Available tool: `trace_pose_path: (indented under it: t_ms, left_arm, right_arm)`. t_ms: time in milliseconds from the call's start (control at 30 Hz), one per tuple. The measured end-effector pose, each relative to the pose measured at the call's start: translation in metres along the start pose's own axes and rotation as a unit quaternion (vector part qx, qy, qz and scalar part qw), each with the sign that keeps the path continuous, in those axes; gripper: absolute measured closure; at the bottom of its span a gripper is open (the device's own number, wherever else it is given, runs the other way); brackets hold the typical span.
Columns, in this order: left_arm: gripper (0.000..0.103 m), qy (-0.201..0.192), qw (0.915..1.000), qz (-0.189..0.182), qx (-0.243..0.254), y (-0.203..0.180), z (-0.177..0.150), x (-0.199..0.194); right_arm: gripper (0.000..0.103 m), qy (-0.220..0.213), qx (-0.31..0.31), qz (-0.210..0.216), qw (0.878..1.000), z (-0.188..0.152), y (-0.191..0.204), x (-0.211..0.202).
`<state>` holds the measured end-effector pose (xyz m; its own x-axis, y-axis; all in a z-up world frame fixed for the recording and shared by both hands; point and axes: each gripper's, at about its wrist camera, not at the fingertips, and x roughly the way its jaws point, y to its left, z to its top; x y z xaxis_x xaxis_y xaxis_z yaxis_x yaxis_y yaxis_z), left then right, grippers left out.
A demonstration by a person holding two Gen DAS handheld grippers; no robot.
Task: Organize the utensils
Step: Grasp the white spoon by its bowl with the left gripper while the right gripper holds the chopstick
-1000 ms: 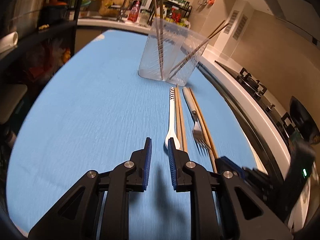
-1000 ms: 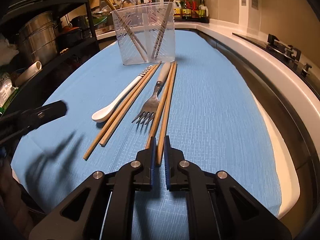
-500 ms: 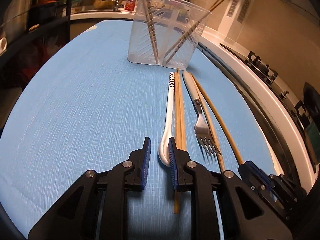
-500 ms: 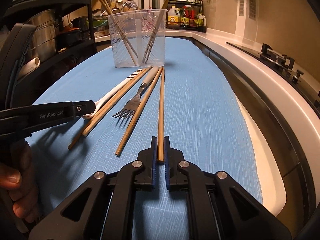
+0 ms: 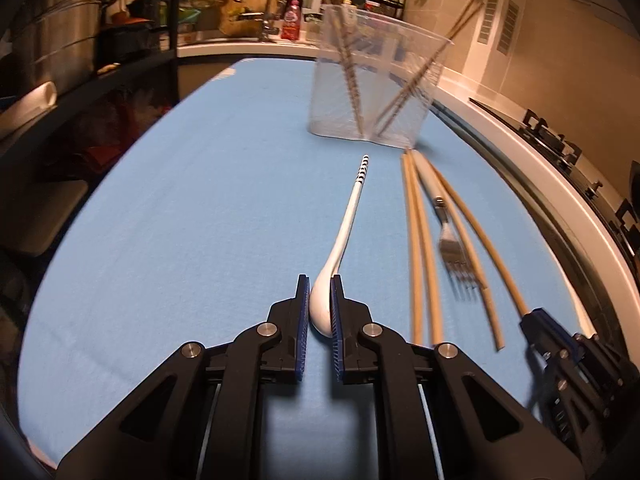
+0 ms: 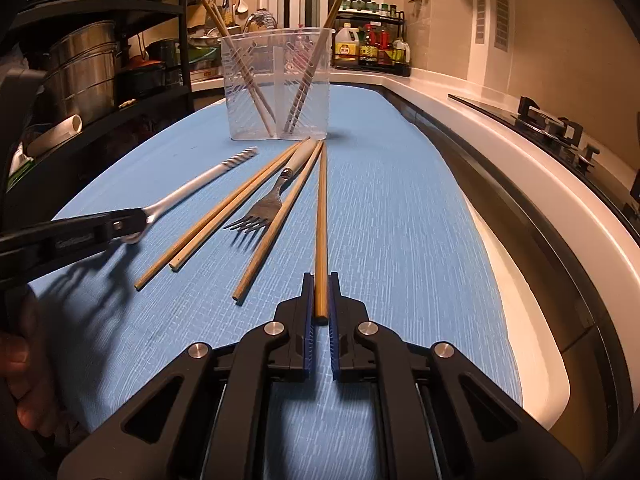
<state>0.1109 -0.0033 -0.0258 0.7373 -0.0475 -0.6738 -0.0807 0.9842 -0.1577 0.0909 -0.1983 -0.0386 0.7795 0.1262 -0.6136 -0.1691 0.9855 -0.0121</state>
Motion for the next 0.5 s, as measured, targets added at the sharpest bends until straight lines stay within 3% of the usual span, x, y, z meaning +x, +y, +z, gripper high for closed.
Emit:
trace_pose_path:
  t_ms: [167,500]
  left_arm:
    - [0.093,-0.035,0.9989,0.028,0.013,0.022,-0.015,-0.025]
    - [0.092,-0.059,0.9966,0.010,0.056,0.026,-0.041,-0.038]
  right_arm:
    - [0.096,-0.004,0.017,-0.022,1.000,-0.006,0.003,-0.007]
    - [0.094,-0.007,0.059,-0.021,0.998,-0.013,-0.003,-0.015]
